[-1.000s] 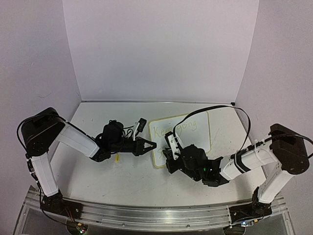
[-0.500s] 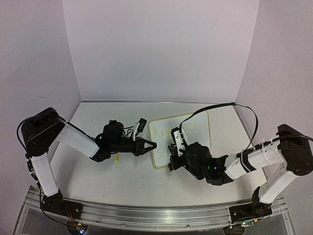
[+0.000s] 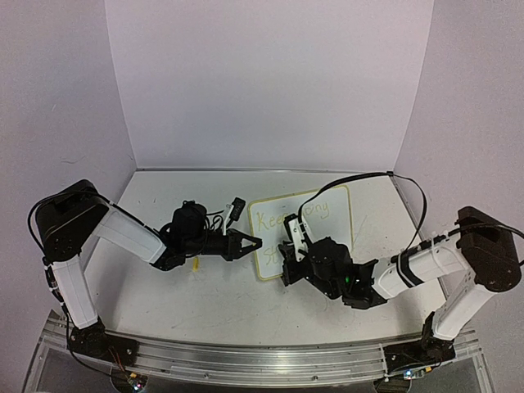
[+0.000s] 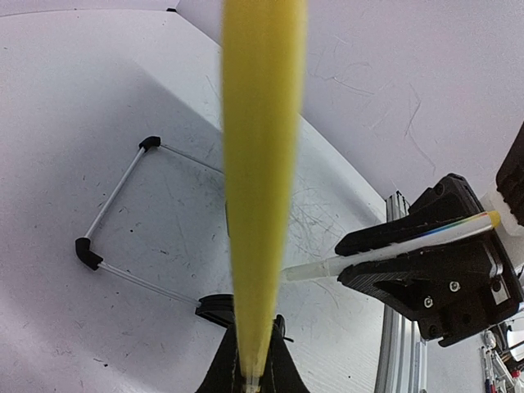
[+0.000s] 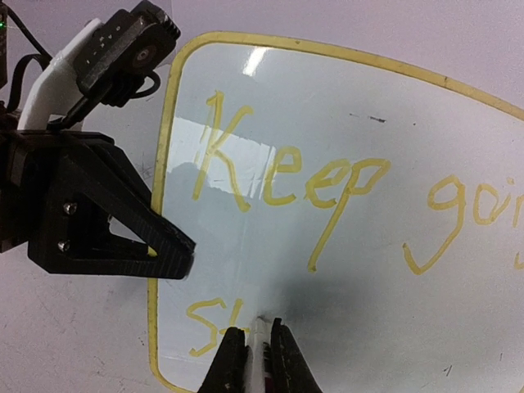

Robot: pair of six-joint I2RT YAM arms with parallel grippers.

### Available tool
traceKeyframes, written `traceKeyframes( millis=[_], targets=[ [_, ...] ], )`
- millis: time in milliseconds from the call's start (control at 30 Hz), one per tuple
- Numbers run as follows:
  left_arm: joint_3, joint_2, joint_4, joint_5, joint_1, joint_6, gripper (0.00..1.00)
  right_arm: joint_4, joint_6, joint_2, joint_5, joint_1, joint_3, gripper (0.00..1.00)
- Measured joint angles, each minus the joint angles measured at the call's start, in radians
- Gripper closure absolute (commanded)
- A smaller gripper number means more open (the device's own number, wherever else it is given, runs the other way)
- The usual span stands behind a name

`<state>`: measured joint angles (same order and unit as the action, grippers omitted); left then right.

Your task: Write a sentence on the whiteboard

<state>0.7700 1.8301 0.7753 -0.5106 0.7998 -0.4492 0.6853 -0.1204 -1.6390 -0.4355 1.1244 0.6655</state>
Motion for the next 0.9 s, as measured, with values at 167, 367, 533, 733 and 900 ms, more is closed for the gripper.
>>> traceKeyframes(
  millis=[167,367,533,733,900],
  targets=[
    [0.000,0.000,-0.001,-0.001,0.000,0.000,1.00,-0.005,-0.006,-0.002,-0.006,0.000,0.000,1.00],
    [0.000,0.000,-0.001,0.000,0.000,0.000,1.00,-0.021,-0.033,-0.002,-0.012,0.000,0.000,1.00],
    [0.000,0.000,-0.002,0.001,0.000,0.001,1.00,-0.028,-0.061,-0.002,-0.013,0.000,-0.005,1.00],
    [0.000,0.000,-0.002,0.002,0.000,0.004,1.00,-0.045,-0.093,-0.003,-0.012,0.007,-0.021,1.00],
    [0.000,0.000,-0.004,0.002,0.000,0.005,1.00,-0.052,-0.114,-0.007,-0.013,0.013,-0.032,1.00]
  ],
)
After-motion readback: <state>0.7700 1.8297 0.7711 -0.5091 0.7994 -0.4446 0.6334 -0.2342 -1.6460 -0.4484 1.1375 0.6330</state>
